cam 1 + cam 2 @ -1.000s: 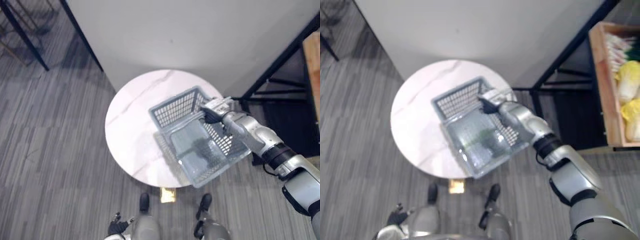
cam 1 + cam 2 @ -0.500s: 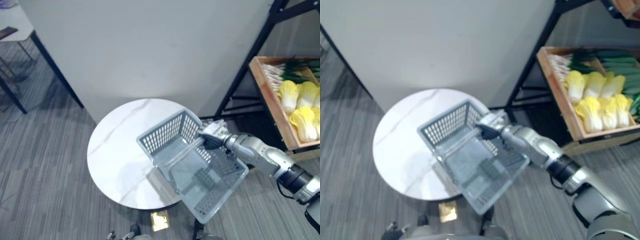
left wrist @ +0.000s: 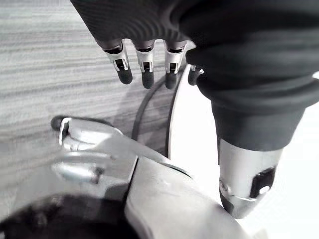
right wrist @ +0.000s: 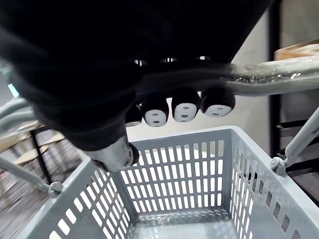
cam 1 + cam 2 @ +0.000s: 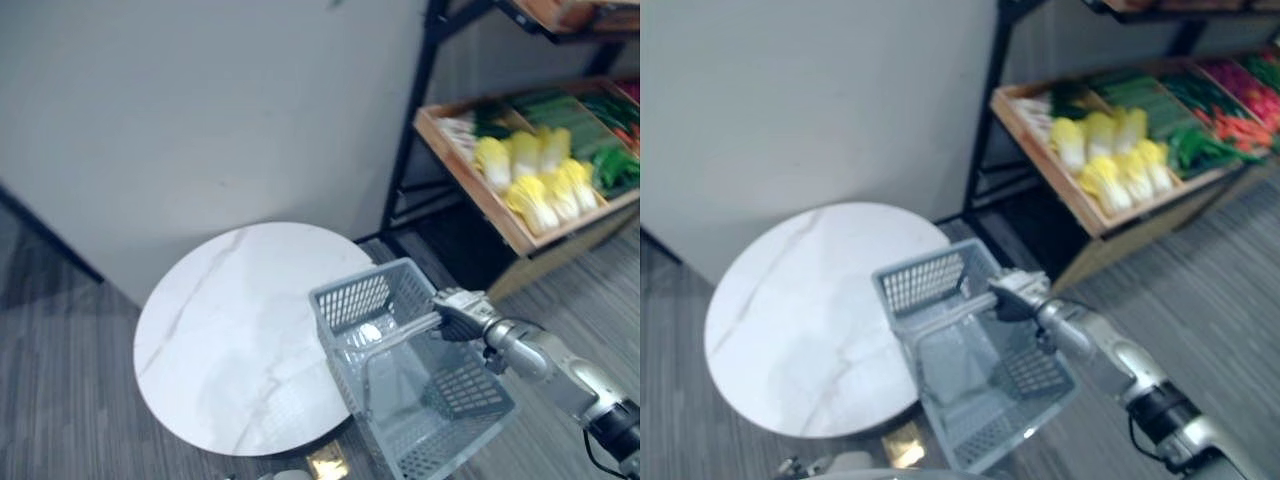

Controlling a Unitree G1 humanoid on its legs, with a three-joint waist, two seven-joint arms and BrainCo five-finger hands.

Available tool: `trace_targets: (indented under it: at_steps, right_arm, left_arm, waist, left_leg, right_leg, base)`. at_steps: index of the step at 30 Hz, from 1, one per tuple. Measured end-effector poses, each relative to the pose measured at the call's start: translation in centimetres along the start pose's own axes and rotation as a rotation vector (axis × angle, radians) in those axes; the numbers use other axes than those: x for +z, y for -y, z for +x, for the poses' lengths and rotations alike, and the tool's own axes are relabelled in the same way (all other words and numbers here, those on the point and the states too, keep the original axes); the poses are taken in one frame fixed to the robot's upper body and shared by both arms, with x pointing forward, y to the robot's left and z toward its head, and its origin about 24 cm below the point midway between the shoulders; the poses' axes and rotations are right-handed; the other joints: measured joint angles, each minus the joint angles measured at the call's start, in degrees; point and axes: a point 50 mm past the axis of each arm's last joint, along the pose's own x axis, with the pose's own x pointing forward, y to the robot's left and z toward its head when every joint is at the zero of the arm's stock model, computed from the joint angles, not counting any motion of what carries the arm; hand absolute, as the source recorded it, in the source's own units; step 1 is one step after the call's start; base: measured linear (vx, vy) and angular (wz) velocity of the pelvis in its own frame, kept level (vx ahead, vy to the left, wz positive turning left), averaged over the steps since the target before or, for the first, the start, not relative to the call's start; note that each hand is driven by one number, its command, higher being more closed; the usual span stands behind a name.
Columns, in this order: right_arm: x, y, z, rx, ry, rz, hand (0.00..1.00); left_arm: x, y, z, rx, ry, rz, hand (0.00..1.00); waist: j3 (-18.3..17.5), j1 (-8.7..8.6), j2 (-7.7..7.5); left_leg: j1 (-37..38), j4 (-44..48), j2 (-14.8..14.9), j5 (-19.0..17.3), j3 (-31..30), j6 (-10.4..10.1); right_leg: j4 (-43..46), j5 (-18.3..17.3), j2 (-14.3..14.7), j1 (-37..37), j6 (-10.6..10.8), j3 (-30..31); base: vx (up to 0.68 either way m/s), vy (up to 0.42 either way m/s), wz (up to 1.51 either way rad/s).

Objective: Pick vegetable in the basket

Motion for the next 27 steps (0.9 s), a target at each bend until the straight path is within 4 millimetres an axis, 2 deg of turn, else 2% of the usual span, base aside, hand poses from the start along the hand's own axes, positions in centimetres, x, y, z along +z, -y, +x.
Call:
trace_targets:
  at_steps: [1,2,3,4,5,7,8,12,14,15,18,21,22,23,25,26,27]
  right_arm:
    - [-0.2,-0.2,-0.2,0.005,-0.017,-0.001,1.0]
    - [-0.1,-0.5,-0.2,0.014,-0.02,-0.018,1.0]
    - [0.0,-0.5,-0.2,0.013,-0.018,-0.021,1.0]
    - [-0.1,-0.6,-0.3,0.015,-0.023,-0.022,1.0]
    - [-0.2,-0.7,-0.4,0.016,-0.028,-0.019,1.0]
    - [-0.4,-0.4,-0.4,-0.014,-0.03,-0.019,1.0]
    - [-0.4,-0.3,-0.3,-0.029,-0.033,-0.016,1.0]
    - [-0.3,-1.3,0.1,-0.011,-0.036,-0.011,1.0]
    - [-0.2,-1.6,0.2,-0.008,-0.037,-0.003,1.0]
    - [-0.3,-1.7,0.1,0.002,-0.043,-0.022,1.0]
    - [-0.8,-1.7,-0.4,0.017,-0.066,-0.054,1.0]
    - [-1.1,-3.1,-1.5,0.055,-0.11,-0.026,1.0]
    - [-1.1,-3.3,-1.7,0.06,-0.113,-0.02,1.0]
    - [-1.1,-3.5,-2.0,0.063,-0.117,-0.012,1.0]
    - [-1.3,-3.5,-2.3,0.054,-0.131,-0.006,1.0]
    - [-1.6,-3.4,-2.5,0.045,-0.144,-0.005,1.0]
    - [-1.7,-3.3,-2.5,0.041,-0.148,-0.007,1.0]
  left_arm:
    - [0.4,-0.2,0.1,0.0,0.009,0.028,0.0]
    - [0.8,0.1,0.2,-0.013,0.024,0.051,0.0]
    - [0.8,0.0,0.3,-0.012,0.025,0.064,0.0]
    - [0.9,-0.2,0.3,-0.007,0.028,0.074,0.0]
    - [0.6,-0.2,0.3,-0.016,0.017,0.091,0.0]
    - [0.6,0.2,0.3,-0.042,0.016,0.122,0.0]
    - [0.7,0.5,0.3,-0.056,0.017,0.129,0.0]
    - [0.1,0.6,0.2,-0.065,-0.006,0.156,0.0]
    - [0.1,0.4,0.2,-0.061,-0.005,0.163,0.0]
    - [0.1,0.5,0.2,-0.062,-0.01,0.162,0.0]
    - [0.2,1.5,0.3,-0.089,-0.008,0.169,0.0]
    - [0.2,2.0,0.3,-0.101,-0.011,0.165,0.0]
    - [0.2,2.0,0.3,-0.099,-0.014,0.165,0.0]
    - [-0.1,2.2,0.2,-0.102,-0.023,0.162,0.0]
    - [-0.2,2.4,0.1,-0.104,-0.024,0.157,0.0]
    - [-0.2,2.4,0.1,-0.104,-0.023,0.155,0.0]
    - [-0.3,2.5,0.1,-0.102,-0.023,0.153,0.0]
  waist:
    - [-0.08,-0.42,0.79]
    - [0.3,0.21,2.19]
    - [0.46,0.63,2.59]
    - [0.55,0.32,2.48]
    - [0.5,0.3,2.45]
    - [0.42,0.82,2.41]
    - [0.39,1.23,2.35]
    - [-0.24,1.42,2.53]
    - [-0.67,1.67,2.22]
    - [-1.63,1.4,3.14]
    - [-2.83,1.11,4.33]
    - [-3.17,0.43,4.98]
    - [-3.21,0.18,5.01]
    - [-3.56,-0.58,5.61]
    - [-3.51,-0.8,6.46]
    - [-2.94,-0.57,6.2]
    - [-2.72,-0.49,6.02]
  left_leg:
    - [0.01,-0.69,-0.54,0.22,1.18,1.92]
    - [1.98,-4.68,0.75,2.55,6.35,3.71]
    - [2.38,-5.73,1.27,3.37,8.61,3.7]
    - [4.14,-8.17,1.28,4.66,12.01,4.17]
    - [6.41,-10.07,1.08,5.67,15.38,4.81]
    - [7.19,-11.42,1.13,6.53,20.64,5.85]
    - [7.34,-12.21,1.32,7.22,24.16,6.19]
    - [7.69,-12.6,4.02,8.53,33.41,5.24]
    - [7.46,-11.53,5.47,8.99,37.43,4.47]
    - [6.28,-11.28,6.91,11.05,38.32,4.02]
    - [5.79,-12.86,8.45,15.04,40.9,2.83]
    - [7.5,-11.69,10.68,18.7,40.89,2.41]
    - [7.76,-10.75,11.37,19.19,40.74,2.43]
    - [7.68,-8.05,13.26,20.17,40.5,2.24]
    - [7.36,-3.68,15.62,21.84,39.51,2.77]
    - [4.96,0.81,16.42,22.58,34.83,4.07]
    - [3.61,2.17,15.61,21.03,30.56,3.58]
  right_leg:
    - [-1.93,-6.9,-0.1,-0.35,-9.86,-3.54]
    - [1.28,-10.69,-0.57,-2.0,-10.29,-10.05]
    - [7.38,-9.27,-0.88,-3.82,-8.71,-13.25]
    - [19.26,-9.06,-1.7,-4.78,-8.14,-18.08]
    - [25.6,-10.25,-2.87,-2.05,-7.92,-22.21]
    - [29.51,-16.53,-4.8,1.79,-5.63,-26.88]
    - [31.95,-17.97,-6.66,2.98,-5.37,-29.25]
    - [32.16,-17.6,-11.03,6.69,-4.79,-32.31]
    - [28.9,-16.25,-12.49,7.5,-2.79,-31.54]
    - [21.37,-15.84,-9.05,7.66,0.58,-30.87]
    - [7.14,-13.87,-3.96,9.94,3.49,-28.37]
    - [-0.29,-10.44,-0.24,14.28,1.6,-27.19]
    - [-0.94,-10.4,0.25,15.06,1.54,-26.9]
    - [-1.61,-10.08,1.22,15.8,1.04,-26.63]
    - [-1.69,-9.89,2.2,16.04,0.32,-24.92]
    - [-1.69,-9.97,2.01,16.36,-0.4,-22.96]
    - [-1.68,-10.04,1.6,16.35,-0.52,-21.84]
  base:
    - [-0.2,0.247,-1.58]
    - [-0.2,0.208,-1.68]
    - [-0.18,0.131,-1.67]
    - [-0.13,0.107,-1.45]
    - [-0.11,0.118,-1.39]
    - [-0.16,0.083,-1.42]
    - [-0.19,0.043,-1.45]
    - [-0.13,-0.076,-1.39]
    - [-0.05,-0.251,-1.32]
    - [-0.05,-0.314,-1.26]
    - [-0.03,-0.322,-1.09]
    - [-0.01,-0.31,-0.47]
    - [-0.01,-0.237,-0.35]
    - [-0.01,-0.175,-0.28]
    - [-0.04,-0.165,-0.53]
    - [-0.05,-0.106,-0.63]
    - [-0.06,-0.023,-0.74]
